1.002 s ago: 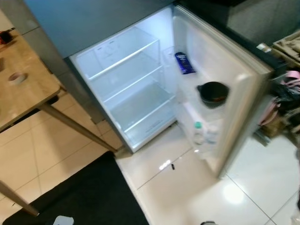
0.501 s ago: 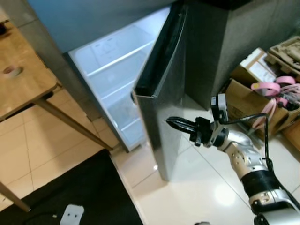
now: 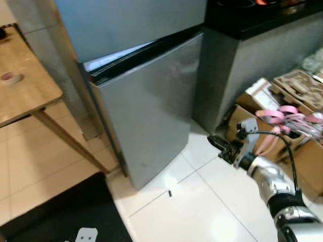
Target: Restocking fridge
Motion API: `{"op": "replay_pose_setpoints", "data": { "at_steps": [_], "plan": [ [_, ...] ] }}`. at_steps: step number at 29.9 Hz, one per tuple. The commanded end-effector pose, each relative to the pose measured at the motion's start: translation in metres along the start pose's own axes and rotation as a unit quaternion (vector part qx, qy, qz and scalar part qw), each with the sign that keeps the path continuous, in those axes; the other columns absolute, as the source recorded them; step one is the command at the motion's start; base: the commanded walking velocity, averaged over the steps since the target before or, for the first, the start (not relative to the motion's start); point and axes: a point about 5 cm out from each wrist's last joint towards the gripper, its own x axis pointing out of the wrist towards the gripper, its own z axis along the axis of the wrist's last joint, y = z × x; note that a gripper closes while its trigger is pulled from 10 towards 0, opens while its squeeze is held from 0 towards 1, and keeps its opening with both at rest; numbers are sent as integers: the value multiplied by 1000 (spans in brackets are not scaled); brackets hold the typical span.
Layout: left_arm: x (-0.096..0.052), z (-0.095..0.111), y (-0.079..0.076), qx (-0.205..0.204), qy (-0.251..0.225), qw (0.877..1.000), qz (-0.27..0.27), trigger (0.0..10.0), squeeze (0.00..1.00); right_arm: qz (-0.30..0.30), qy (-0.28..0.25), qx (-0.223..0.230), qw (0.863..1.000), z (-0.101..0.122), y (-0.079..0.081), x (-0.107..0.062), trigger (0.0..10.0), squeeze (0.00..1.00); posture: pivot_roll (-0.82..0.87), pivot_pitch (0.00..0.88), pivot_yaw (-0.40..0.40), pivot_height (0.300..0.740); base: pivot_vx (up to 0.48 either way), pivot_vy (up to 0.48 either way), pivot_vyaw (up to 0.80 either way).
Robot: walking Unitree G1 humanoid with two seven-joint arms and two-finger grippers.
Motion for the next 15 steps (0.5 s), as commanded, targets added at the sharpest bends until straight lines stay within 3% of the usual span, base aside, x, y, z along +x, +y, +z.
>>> {"op": "replay_pose_setpoints", "data": {
  "at_steps": [1,3,4,7,10,11,13,15],
  "plan": [
    [1,-5,-7,-9,16,1000,-2,10000,0,-79,88,24,993,-42,-9,-23,10000,0,-90,0,15,740,0,0,0],
    [7,8,-14,-15,5,1000,-4,10000,0,-165,183,67,967,-95,-13,-62,10000,0,-103,0,8,740,0,0,0],
    [9,11,-16,-16,3,1000,-5,10000,0,-187,211,83,956,-110,-12,-75,10000,0,-104,0,7,740,0,0,0],
    [10,12,-17,-16,3,1000,-5,10000,0,-209,233,98,945,-123,-10,-87,10000,0,-110,0,4,740,0,0,0],
    [11,12,-24,-16,10,1000,-7,10000,0,-249,319,108,908,-162,4,-123,10000,0,-112,0,-5,740,0,0,0],
    [11,12,-24,-16,10,1000,-7,10000,0,-249,319,108,908,-162,4,-123,10000,0,-112,0,-5,740,0,0,0],
    [10,8,-26,-25,18,1000,-4,10000,0,-262,349,121,892,-177,12,-138,10000,0,-112,0,-10,740,0,0,0],
    [10,6,-27,-31,24,999,-1,10000,0,-266,350,133,888,-180,15,-141,10000,0,-111,0,-10,740,0,0,0]
  ]
}}
